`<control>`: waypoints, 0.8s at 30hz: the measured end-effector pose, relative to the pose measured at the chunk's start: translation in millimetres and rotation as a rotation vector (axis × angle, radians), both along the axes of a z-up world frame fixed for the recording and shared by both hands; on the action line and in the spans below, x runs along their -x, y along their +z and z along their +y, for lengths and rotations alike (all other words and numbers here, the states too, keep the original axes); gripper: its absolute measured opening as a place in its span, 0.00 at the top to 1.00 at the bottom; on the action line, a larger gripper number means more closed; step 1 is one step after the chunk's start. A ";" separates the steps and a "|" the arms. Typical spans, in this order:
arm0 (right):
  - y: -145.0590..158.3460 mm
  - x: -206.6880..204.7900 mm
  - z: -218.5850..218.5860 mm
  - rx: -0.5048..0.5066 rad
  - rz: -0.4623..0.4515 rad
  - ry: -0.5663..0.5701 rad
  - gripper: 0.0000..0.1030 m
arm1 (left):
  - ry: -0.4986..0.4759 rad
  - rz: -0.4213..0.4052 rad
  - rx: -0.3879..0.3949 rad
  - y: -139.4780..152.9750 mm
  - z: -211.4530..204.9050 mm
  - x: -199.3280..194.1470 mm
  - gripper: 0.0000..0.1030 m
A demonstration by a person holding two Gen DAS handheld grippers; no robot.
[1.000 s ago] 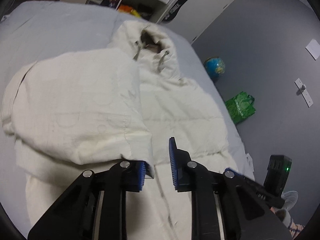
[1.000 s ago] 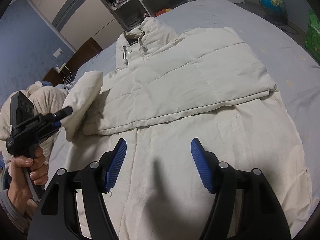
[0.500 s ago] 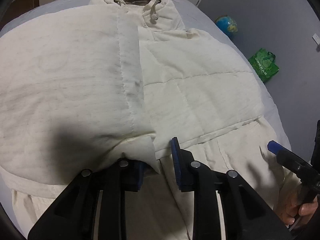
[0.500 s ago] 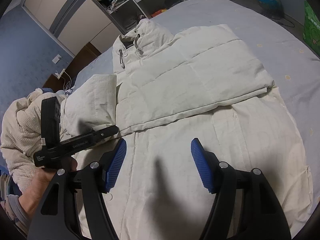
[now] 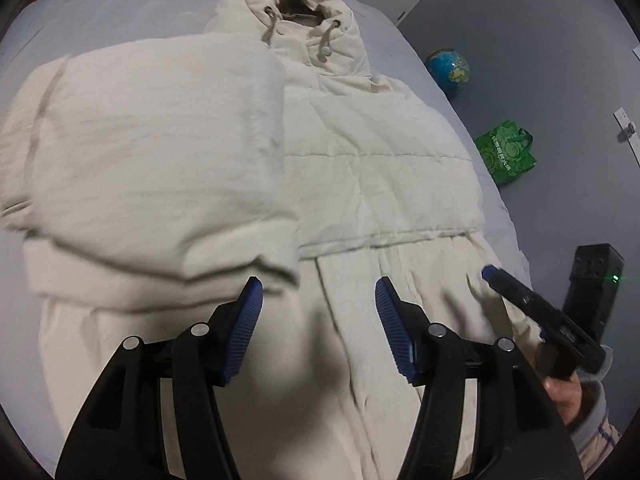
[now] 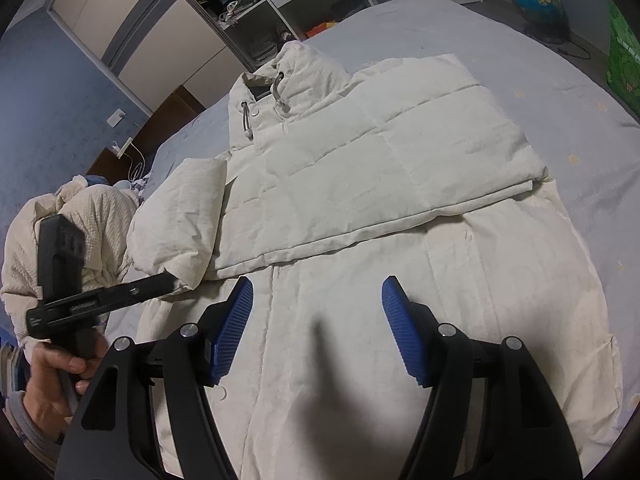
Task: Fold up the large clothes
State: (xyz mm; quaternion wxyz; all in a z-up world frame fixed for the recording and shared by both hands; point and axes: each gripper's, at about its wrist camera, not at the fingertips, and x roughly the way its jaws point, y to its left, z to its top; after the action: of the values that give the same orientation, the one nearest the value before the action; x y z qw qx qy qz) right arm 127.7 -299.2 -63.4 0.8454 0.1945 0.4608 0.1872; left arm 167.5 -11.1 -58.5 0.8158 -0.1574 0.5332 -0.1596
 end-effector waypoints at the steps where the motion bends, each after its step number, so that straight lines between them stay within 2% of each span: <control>1: 0.4 0.2 0.7 0.006 -0.003 0.005 0.38 | 0.003 -0.009 0.004 5.0 6.0 5.0 0.44; 7: 4.0 3.1 17.4 0.054 -0.021 0.066 0.38 | 0.090 -0.104 0.016 38.3 50.5 24.3 0.34; 15: 12.9 6.9 64.5 0.129 -0.039 0.186 0.38 | 0.230 -0.155 -0.004 55.6 114.4 45.8 0.21; 18: 24.9 3.5 101.1 0.154 -0.068 0.256 0.38 | 0.291 -0.165 -0.031 61.2 134.8 53.6 0.15; 21: 35.9 1.3 143.2 0.189 -0.104 0.326 0.38 | 0.339 -0.185 -0.035 68.2 155.6 61.6 0.14; 24: 44.0 -0.6 188.7 0.240 -0.144 0.386 0.35 | 0.397 -0.214 -0.058 77.8 176.2 69.1 0.08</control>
State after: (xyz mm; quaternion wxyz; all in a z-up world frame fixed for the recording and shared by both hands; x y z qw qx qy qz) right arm 128.3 -110.5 -19.4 0.8416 -0.0128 0.4471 0.3027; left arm 98.4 165.1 19.3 0.8872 -0.2179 0.4065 0.0040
